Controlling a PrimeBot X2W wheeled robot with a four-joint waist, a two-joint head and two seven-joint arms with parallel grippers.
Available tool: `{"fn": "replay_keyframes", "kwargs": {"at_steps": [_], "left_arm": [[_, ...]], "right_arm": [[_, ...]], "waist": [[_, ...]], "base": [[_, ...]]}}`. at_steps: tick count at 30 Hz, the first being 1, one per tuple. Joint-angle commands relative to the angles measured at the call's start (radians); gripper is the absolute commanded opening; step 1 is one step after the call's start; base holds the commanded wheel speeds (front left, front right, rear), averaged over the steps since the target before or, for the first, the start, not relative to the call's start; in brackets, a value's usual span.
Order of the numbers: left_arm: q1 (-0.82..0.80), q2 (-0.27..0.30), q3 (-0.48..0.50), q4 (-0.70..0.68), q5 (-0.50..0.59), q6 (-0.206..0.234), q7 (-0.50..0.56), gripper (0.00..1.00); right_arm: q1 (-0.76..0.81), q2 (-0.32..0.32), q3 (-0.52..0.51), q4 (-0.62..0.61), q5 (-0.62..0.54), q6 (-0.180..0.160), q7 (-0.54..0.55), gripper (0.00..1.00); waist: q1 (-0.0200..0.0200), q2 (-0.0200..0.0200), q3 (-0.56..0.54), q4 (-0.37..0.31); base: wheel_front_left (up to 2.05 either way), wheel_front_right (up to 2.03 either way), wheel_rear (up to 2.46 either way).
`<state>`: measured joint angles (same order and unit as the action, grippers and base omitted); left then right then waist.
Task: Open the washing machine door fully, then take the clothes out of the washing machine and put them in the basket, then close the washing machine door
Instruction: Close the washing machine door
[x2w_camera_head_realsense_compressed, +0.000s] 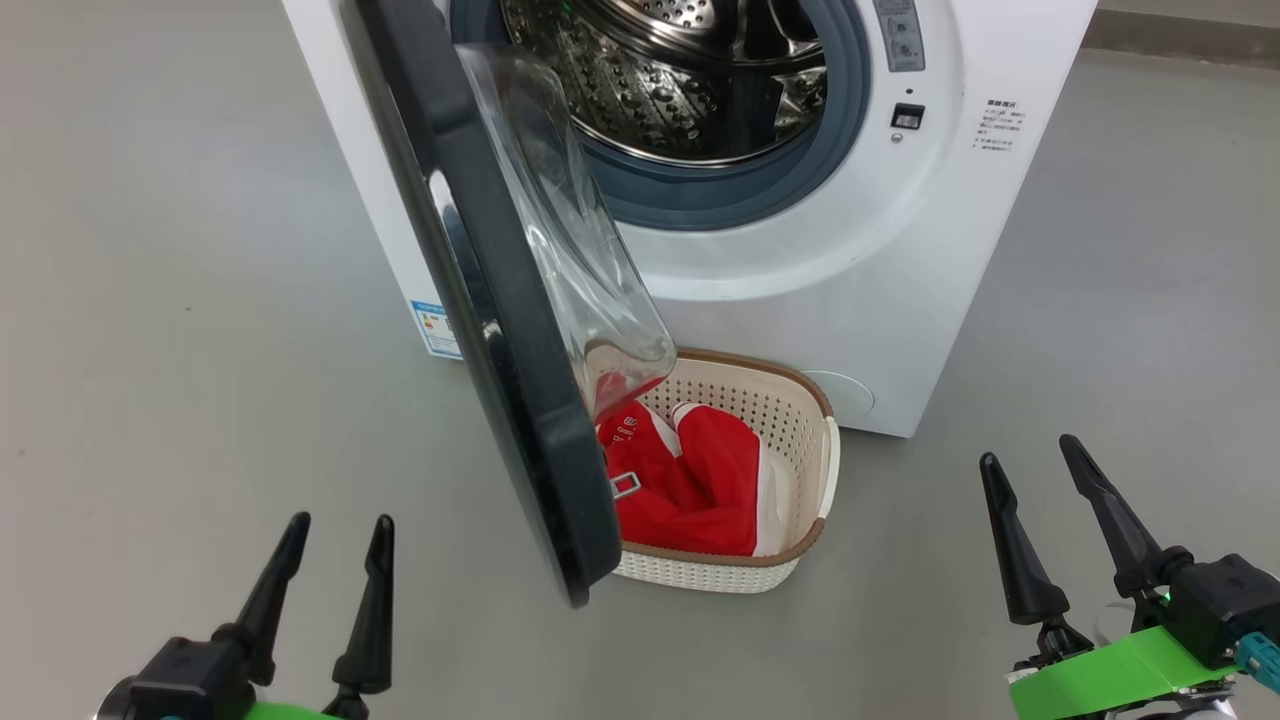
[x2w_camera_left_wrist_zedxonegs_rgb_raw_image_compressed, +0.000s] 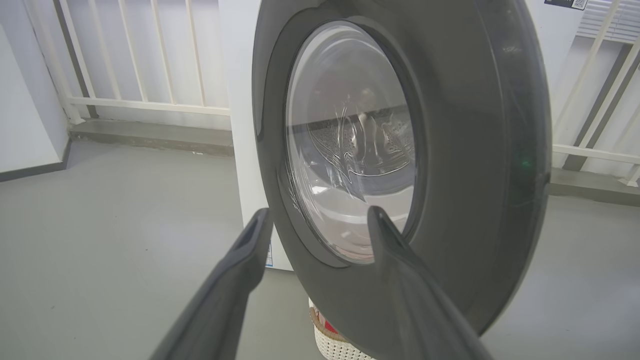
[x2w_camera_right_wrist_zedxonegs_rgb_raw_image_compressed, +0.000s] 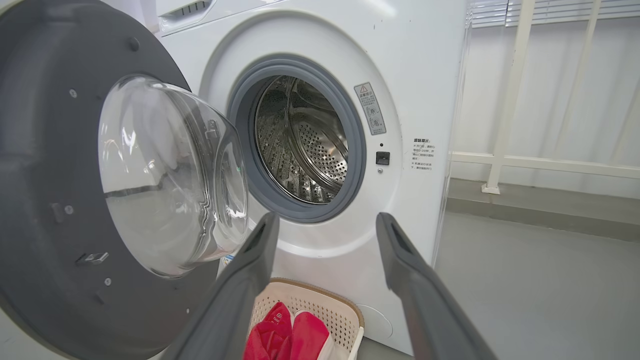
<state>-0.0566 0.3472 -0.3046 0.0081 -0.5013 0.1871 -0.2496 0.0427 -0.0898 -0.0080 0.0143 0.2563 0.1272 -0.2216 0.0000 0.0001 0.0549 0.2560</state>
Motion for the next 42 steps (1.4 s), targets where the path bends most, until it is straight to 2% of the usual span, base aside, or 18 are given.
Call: {"fn": "replay_keyframes", "kwargs": {"at_steps": [1,13,14,15,16,20,26,29,34,37,42], "left_arm": [[-0.025,0.013,0.047,-0.018,0.012,0.000,-0.012,1.00],[-0.050,0.002,0.039,-0.011,0.014,-0.011,-0.007,1.00],[-0.055,-0.006,0.044,-0.011,-0.003,-0.013,0.000,0.44],[-0.060,-0.018,0.054,-0.013,-0.025,-0.013,0.003,0.13],[-0.067,-0.024,0.060,-0.015,-0.041,-0.015,0.008,0.00],[-0.101,-0.076,0.101,-0.031,-0.159,-0.044,0.022,0.00],[-0.171,-0.225,0.217,-0.082,-0.500,-0.107,0.072,0.00],[-0.207,-0.266,0.265,-0.097,-0.678,-0.107,0.120,0.00],[-0.257,-0.290,0.296,-0.114,-0.944,-0.045,0.221,0.00],[-0.270,-0.293,0.294,-0.130,-1.040,0.004,0.269,0.00],[-0.272,-0.295,0.287,-0.160,-1.140,0.069,0.329,0.00]], "right_arm": [[-0.010,-0.010,0.021,-0.025,0.002,0.003,-0.009,1.00],[-0.015,-0.014,0.021,-0.025,0.002,0.003,-0.008,1.00],[-0.016,-0.014,0.022,-0.025,0.002,0.003,-0.008,1.00],[-0.016,-0.013,0.022,-0.025,0.002,0.003,-0.008,1.00],[-0.017,-0.013,0.022,-0.025,0.002,0.003,-0.008,1.00],[-0.018,-0.012,0.024,-0.024,0.002,0.003,-0.009,1.00],[-0.024,-0.011,0.029,-0.021,0.005,0.003,-0.009,1.00],[-0.026,-0.014,0.031,-0.020,0.006,0.003,-0.010,1.00],[-0.029,-0.019,0.035,-0.018,0.008,0.003,-0.009,1.00],[-0.029,-0.021,0.035,-0.016,0.010,0.003,-0.009,1.00],[-0.029,-0.022,0.037,-0.012,0.014,0.003,-0.009,1.00]], "waist": [[0.0000,-0.0001,0.003,0.001],[0.0000,-0.0001,0.013,0.008],[0.0000,-0.0001,0.012,0.008],[0.0000,-0.0001,0.012,0.009],[0.0000,-0.0001,0.012,0.010],[0.0000,-0.0001,0.012,0.011],[0.0000,-0.0001,0.018,0.003],[0.0000,-0.0001,0.020,-0.004],[0.0000,-0.0001,0.020,-0.021],[0.0000,-0.0001,0.019,-0.033],[0.0000,-0.0001,0.016,-0.054]], "base": [[0.00,0.00,0.00],[0.00,0.00,0.00],[0.00,0.00,0.00],[0.00,0.00,0.00],[0.00,0.00,0.00],[0.00,0.00,0.00],[0.00,0.00,0.00],[0.00,0.00,0.00],[0.00,0.00,0.00],[0.00,0.00,0.00],[0.00,0.00,0.00]]}}
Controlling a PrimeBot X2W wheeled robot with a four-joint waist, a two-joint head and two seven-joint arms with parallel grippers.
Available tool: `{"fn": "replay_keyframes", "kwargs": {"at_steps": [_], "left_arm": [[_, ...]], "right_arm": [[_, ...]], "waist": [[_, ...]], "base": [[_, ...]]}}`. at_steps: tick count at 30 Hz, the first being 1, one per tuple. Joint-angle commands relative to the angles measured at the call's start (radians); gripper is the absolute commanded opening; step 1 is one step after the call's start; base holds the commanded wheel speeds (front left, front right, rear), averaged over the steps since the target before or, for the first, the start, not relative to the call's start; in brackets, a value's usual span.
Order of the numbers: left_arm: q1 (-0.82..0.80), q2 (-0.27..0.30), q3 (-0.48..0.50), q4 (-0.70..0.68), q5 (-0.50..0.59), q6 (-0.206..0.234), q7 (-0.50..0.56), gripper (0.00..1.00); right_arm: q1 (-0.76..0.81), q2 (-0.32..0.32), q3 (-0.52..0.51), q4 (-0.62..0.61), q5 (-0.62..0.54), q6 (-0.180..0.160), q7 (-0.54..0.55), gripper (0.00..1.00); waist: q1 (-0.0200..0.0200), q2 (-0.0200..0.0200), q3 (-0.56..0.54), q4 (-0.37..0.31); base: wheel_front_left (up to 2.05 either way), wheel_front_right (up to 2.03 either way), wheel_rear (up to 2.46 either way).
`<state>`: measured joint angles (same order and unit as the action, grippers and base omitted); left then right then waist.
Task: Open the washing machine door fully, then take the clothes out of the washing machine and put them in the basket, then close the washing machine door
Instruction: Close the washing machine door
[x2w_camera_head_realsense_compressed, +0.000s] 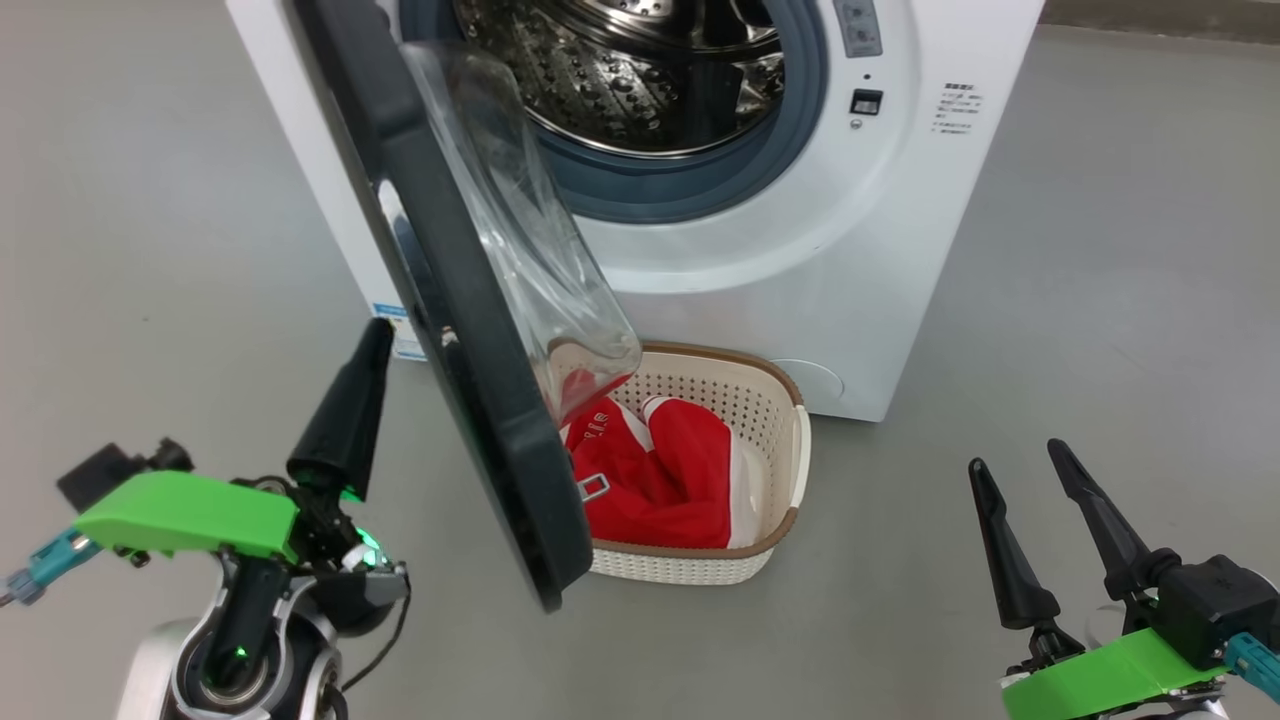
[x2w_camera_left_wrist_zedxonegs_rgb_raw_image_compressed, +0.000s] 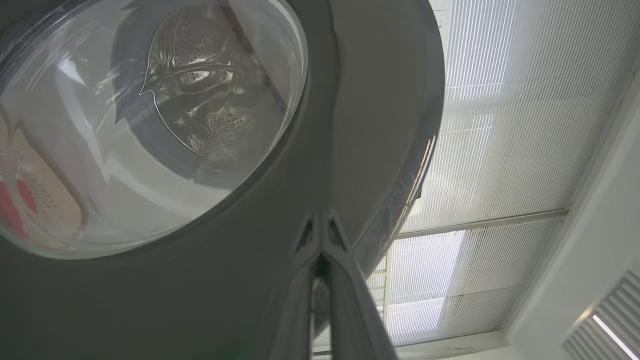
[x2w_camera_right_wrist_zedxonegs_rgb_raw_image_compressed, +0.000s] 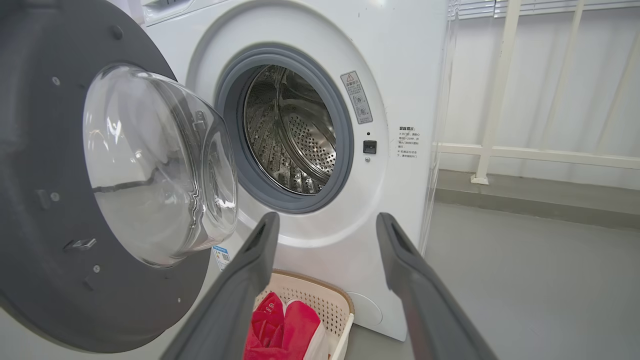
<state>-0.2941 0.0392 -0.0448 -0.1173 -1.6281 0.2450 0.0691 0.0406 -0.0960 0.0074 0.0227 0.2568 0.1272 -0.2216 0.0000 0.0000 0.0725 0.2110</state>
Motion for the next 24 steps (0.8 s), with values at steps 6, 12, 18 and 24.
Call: {"fn": "replay_keyframes", "kwargs": {"at_steps": [6,12,18,24], "left_arm": [[-0.029,0.015,0.012,-0.058,-0.030,0.050,0.039,0.00],[-0.037,0.015,0.001,-0.070,-0.031,0.060,0.039,0.00],[-0.067,0.014,-0.008,-0.057,-0.031,0.059,0.020,0.00],[-0.118,0.012,-0.018,-0.027,-0.042,0.046,-0.019,0.00]], "right_arm": [[-0.034,-0.014,0.029,-0.019,0.019,0.003,-0.011,1.00],[-0.040,-0.015,0.028,-0.017,0.024,0.003,-0.014,1.00],[-0.046,-0.014,0.032,-0.013,0.030,0.003,-0.018,1.00],[-0.060,-0.017,0.031,-0.010,0.035,0.003,-0.024,1.00]], "waist": [[0.0000,0.0000,0.007,-0.043],[0.0000,0.0000,0.021,-0.093],[0.0000,0.0000,0.039,-0.152],[0.0000,0.0000,0.069,-0.208]], "base": [[0.00,0.00,0.00],[0.00,0.00,0.00],[0.00,0.00,0.00],[0.00,0.00,0.00]]}}
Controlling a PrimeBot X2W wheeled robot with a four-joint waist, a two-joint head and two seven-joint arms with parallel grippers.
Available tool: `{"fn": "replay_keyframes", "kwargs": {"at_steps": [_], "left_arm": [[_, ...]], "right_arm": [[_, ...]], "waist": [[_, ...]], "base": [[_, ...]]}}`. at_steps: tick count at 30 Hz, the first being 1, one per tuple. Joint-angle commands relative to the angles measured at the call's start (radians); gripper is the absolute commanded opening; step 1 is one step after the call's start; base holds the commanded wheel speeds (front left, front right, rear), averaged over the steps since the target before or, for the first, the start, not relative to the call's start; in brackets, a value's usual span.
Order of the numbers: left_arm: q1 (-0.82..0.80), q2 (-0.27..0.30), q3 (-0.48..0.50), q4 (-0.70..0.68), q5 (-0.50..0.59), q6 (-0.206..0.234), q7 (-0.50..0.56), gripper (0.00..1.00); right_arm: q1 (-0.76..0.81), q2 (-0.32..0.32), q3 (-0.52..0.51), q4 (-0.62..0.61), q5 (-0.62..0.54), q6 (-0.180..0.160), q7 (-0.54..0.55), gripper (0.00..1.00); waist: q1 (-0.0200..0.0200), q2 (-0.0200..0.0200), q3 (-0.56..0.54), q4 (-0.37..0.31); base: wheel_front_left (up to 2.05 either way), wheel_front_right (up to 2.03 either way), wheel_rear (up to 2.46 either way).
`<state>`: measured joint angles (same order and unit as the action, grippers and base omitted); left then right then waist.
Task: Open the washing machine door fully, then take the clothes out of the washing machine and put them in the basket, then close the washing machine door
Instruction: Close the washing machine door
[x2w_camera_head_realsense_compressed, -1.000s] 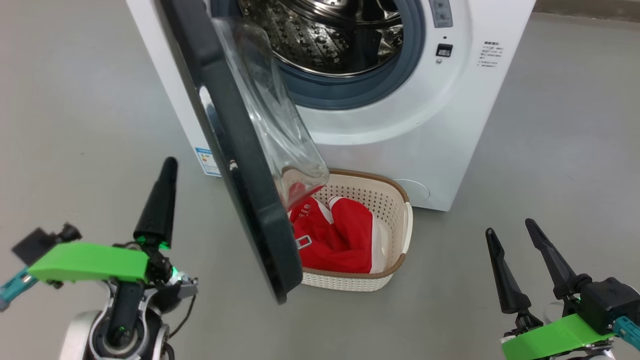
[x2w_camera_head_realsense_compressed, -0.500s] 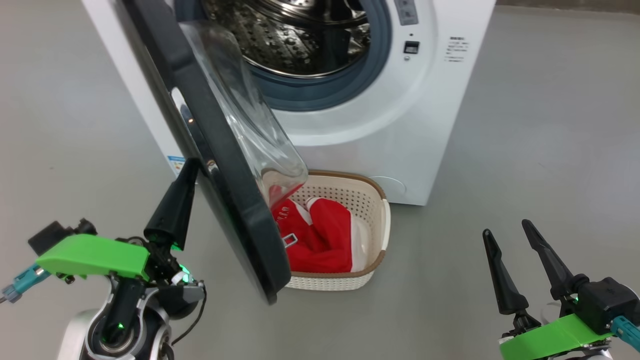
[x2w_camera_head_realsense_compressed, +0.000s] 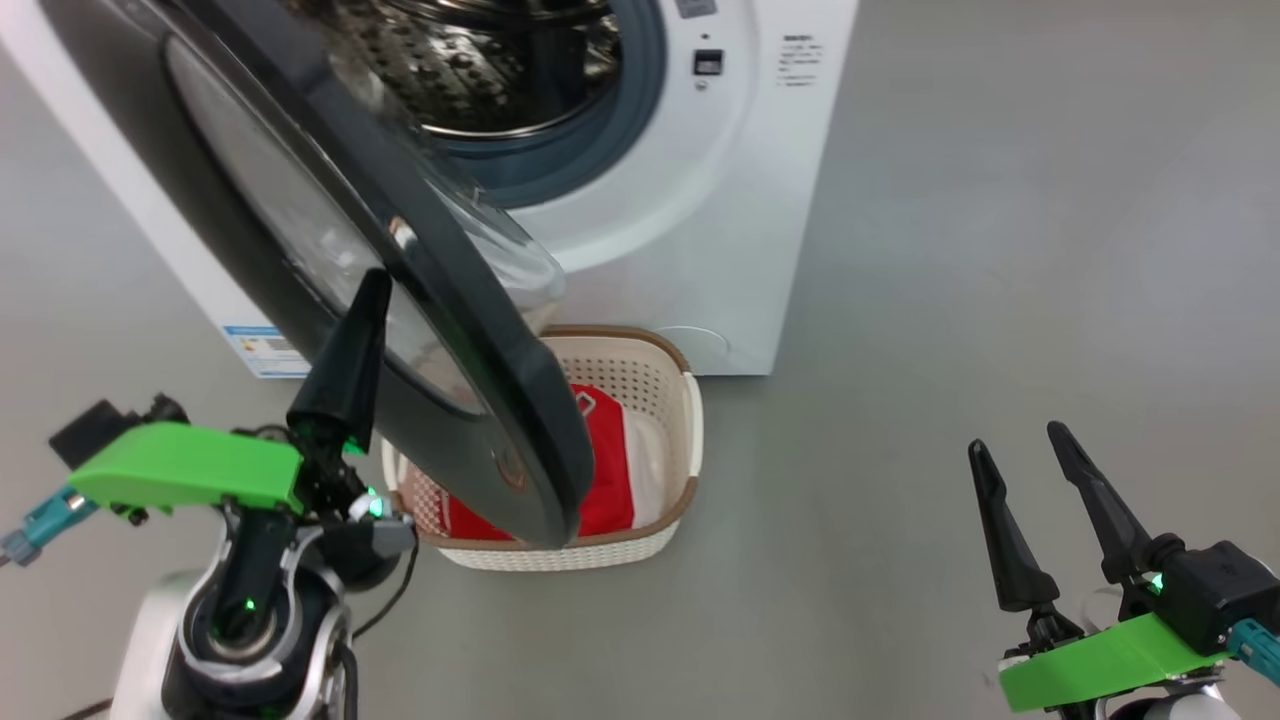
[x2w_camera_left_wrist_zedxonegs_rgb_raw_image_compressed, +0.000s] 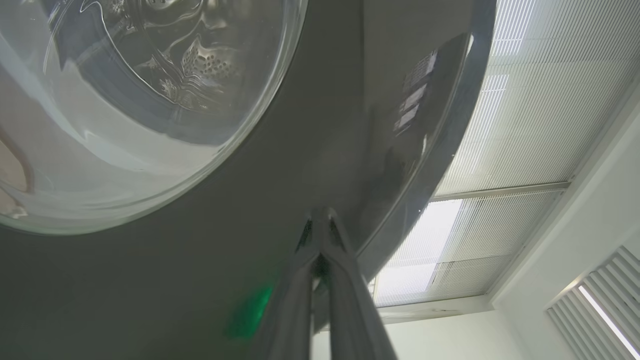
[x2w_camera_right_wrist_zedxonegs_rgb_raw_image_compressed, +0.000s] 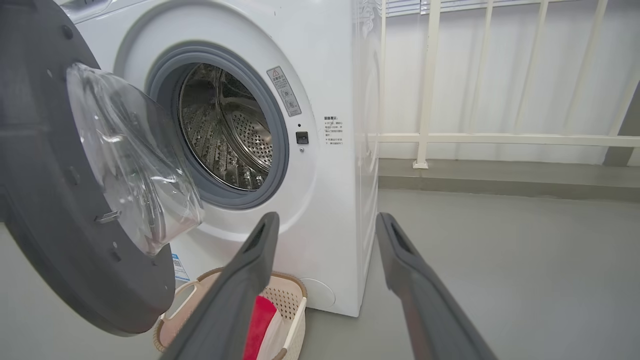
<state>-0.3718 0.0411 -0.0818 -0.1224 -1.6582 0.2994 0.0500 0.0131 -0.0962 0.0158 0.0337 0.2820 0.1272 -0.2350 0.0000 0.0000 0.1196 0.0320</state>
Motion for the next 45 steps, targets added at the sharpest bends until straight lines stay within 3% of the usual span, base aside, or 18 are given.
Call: {"fn": "replay_keyframes", "kwargs": {"at_steps": [1,20,45], "left_arm": [[-0.050,0.010,0.018,-0.015,-0.014,-0.012,-0.007,0.00],[-0.282,0.011,0.036,0.105,-0.042,-0.073,-0.100,0.00],[-0.593,0.074,0.084,0.319,0.013,-0.155,-0.125,0.00]], "right_arm": [[-0.036,-0.018,0.023,-0.021,0.011,0.003,-0.011,1.00],[-0.099,-0.036,0.027,-0.009,0.035,0.003,-0.024,1.00],[-0.166,-0.040,0.033,-0.026,0.053,0.003,-0.027,1.00]], "waist": [[0.0000,0.0000,0.027,-0.038],[0.0000,0.0000,0.142,-0.186],[0.0000,0.0000,0.291,-0.301]], "base": [[0.00,0.00,0.00],[0.00,0.00,0.00],[0.00,0.00,0.00]]}}
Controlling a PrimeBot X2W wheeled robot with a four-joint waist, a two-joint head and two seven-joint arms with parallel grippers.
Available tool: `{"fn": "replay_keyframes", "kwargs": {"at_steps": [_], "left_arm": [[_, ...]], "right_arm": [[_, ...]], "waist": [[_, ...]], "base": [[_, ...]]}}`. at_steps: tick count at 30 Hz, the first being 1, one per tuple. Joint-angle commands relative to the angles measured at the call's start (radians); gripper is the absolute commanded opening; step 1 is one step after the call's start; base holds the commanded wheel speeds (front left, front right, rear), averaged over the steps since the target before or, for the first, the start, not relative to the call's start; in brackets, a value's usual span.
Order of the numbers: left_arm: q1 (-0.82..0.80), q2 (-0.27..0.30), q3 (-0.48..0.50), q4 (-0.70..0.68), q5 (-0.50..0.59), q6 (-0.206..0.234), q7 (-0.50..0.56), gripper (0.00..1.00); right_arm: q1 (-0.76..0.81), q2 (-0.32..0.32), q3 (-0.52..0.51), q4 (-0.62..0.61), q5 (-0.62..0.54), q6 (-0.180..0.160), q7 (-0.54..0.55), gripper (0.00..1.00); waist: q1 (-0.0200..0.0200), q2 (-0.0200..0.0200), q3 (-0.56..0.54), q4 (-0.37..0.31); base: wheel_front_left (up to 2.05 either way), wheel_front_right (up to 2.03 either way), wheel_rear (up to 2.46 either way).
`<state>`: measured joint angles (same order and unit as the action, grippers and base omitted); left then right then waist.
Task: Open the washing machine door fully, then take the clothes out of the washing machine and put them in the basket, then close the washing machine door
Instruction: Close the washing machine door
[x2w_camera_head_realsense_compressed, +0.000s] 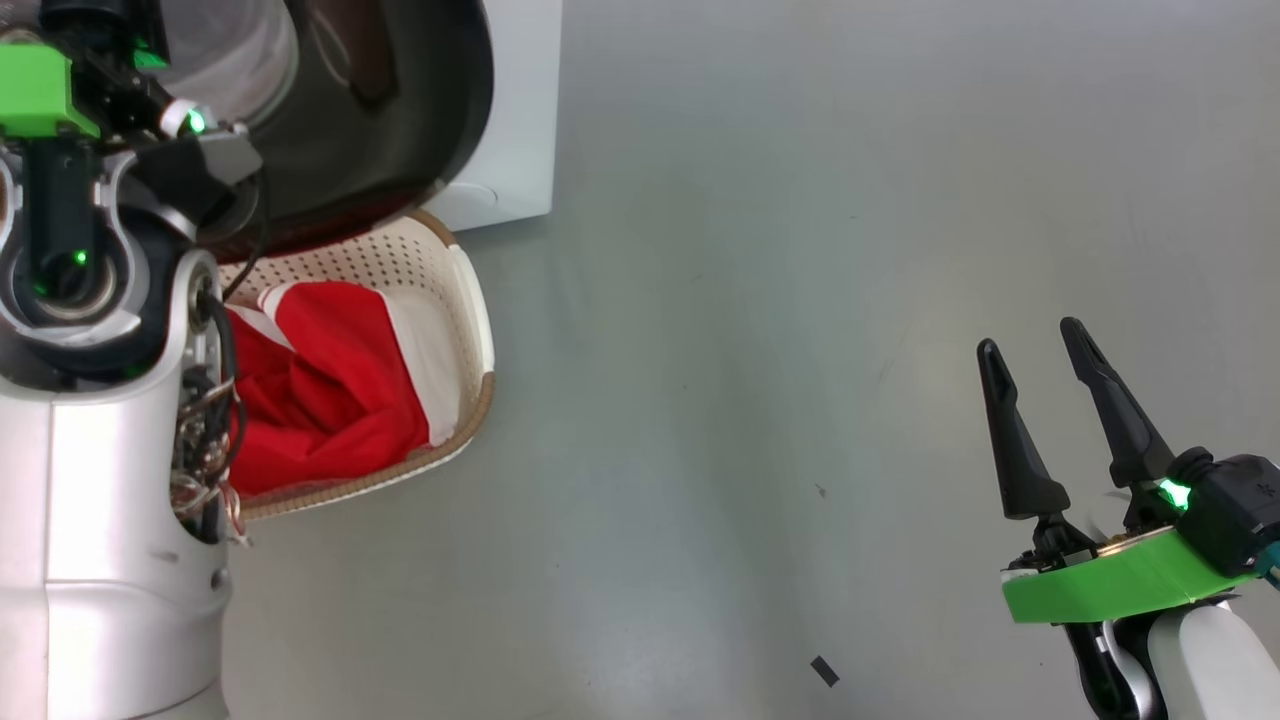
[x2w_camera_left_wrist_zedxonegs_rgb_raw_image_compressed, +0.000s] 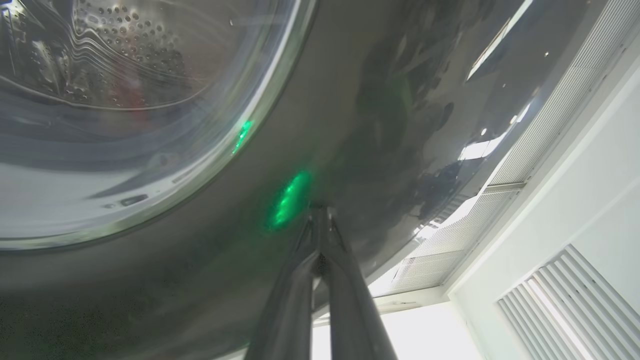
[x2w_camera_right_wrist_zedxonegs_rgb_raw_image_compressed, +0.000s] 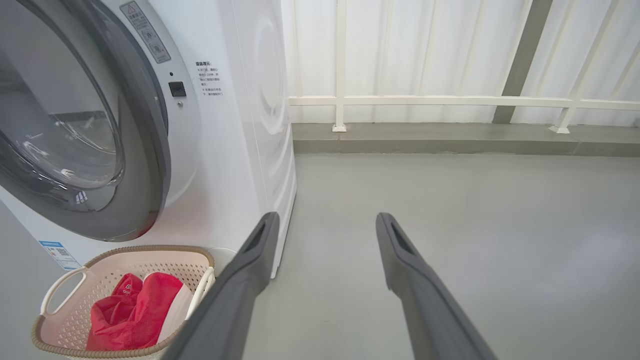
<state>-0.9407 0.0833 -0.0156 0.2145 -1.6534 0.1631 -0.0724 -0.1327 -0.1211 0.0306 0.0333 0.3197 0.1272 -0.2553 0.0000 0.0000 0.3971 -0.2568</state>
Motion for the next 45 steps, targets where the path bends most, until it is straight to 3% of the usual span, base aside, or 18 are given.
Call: {"fn": "replay_keyframes", "kwargs": {"at_steps": [1,9,10,11,12,13,23,31,34,45], "left_arm": [[-0.029,0.032,0.016,-0.011,0.009,-0.023,-0.001,0.00],[-0.005,0.022,0.003,0.012,0.013,-0.056,0.004,0.00],[0.005,0.020,0.001,0.008,0.011,-0.058,0.007,0.07],[0.016,0.020,-0.001,0.003,0.009,-0.059,0.012,0.42],[0.028,0.020,-0.005,-0.002,0.010,-0.059,0.017,0.83],[0.041,0.021,-0.009,-0.010,0.011,-0.058,0.022,1.00],[0.231,0.046,-0.018,-0.100,0.091,-0.094,-0.035,1.00],[0.392,0.138,-0.138,-0.132,0.372,-0.125,-0.132,1.00],[0.484,0.177,-0.189,-0.150,0.528,-0.128,-0.167,1.00],[0.689,0.251,-0.204,-0.229,0.929,-0.045,-0.189,1.00]], "right_arm": [[-0.022,-0.015,0.018,-0.026,0.015,0.003,-0.006,1.00],[-0.023,-0.008,0.011,-0.023,0.010,0.003,-0.006,1.00],[-0.023,-0.008,0.010,-0.023,0.009,0.003,-0.006,1.00],[-0.022,-0.009,0.009,-0.022,0.008,0.003,-0.006,1.00],[-0.021,-0.010,0.008,-0.022,0.007,0.003,-0.006,1.00],[-0.021,-0.012,0.008,-0.022,0.006,0.003,-0.006,1.00],[-0.016,-0.024,0.010,-0.021,0.001,0.003,-0.006,1.00],[0.006,-0.023,-0.005,-0.028,-0.013,0.003,-0.006,1.00],[0.022,-0.014,-0.011,-0.030,-0.021,0.003,-0.006,1.00],[0.075,0.018,-0.062,-0.046,-0.071,0.003,-0.006,1.00]], "waist": [[0.0000,0.0000,0.016,-0.013],[0.0000,0.0000,0.012,0.006],[0.0000,0.0000,0.007,0.012],[0.0000,0.0000,0.003,0.018],[0.0000,0.0000,-0.002,0.025],[0.0000,0.0000,-0.008,0.033],[0.0000,0.0000,-0.086,0.118],[0.0000,0.0000,-0.157,0.183],[0.0000,0.0000,-0.201,0.211],[0.0000,0.0000,-0.291,0.246]], "base": [[0.00,0.00,0.00],[0.00,0.00,0.00],[0.00,0.00,0.00],[0.00,0.00,0.00],[0.00,0.00,0.00],[0.00,0.00,0.00],[0.00,0.00,0.00],[0.00,0.00,0.00],[0.00,0.00,0.00],[0.00,0.00,0.00]]}}
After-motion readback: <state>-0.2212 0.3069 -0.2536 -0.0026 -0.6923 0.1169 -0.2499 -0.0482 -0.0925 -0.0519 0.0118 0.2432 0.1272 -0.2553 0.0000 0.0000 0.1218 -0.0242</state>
